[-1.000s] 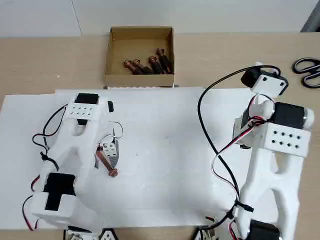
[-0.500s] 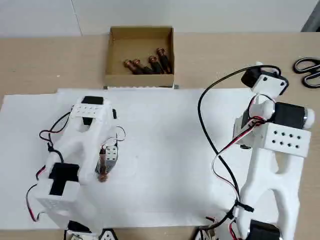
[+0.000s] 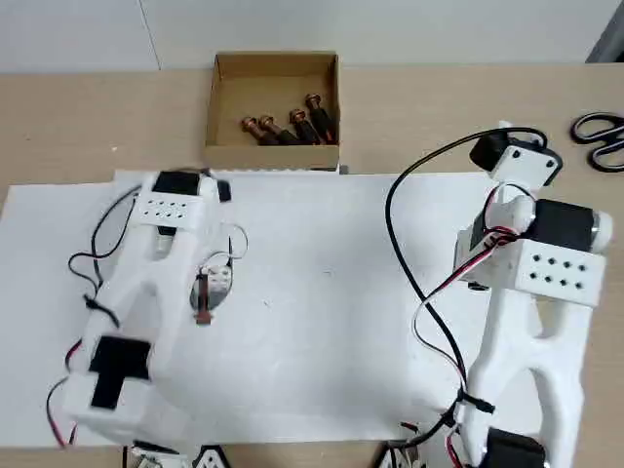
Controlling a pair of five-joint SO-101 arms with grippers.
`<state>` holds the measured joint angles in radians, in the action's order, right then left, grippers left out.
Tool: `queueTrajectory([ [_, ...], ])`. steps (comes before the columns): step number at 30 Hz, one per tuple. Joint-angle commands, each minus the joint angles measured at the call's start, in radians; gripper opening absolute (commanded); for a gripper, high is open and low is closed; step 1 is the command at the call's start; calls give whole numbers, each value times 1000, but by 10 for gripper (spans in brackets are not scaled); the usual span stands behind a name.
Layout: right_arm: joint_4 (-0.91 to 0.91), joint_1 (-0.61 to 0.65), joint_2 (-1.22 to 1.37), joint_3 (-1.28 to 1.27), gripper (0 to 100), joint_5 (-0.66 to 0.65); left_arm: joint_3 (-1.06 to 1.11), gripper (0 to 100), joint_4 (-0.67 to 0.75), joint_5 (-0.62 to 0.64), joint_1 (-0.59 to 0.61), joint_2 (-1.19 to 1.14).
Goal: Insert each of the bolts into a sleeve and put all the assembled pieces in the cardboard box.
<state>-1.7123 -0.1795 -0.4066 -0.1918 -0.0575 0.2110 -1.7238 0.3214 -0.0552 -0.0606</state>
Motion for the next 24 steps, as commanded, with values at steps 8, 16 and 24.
queueTrajectory([
  [8,12,-12,-28,2,3,9,-64,6,-14,407,35,172],
  [16,12,-12,-28,2,3,9,-67,6,41,971,97,180],
  [24,4,-15,-36,-21,3,9,-67,6,157,1129,195,180],
])
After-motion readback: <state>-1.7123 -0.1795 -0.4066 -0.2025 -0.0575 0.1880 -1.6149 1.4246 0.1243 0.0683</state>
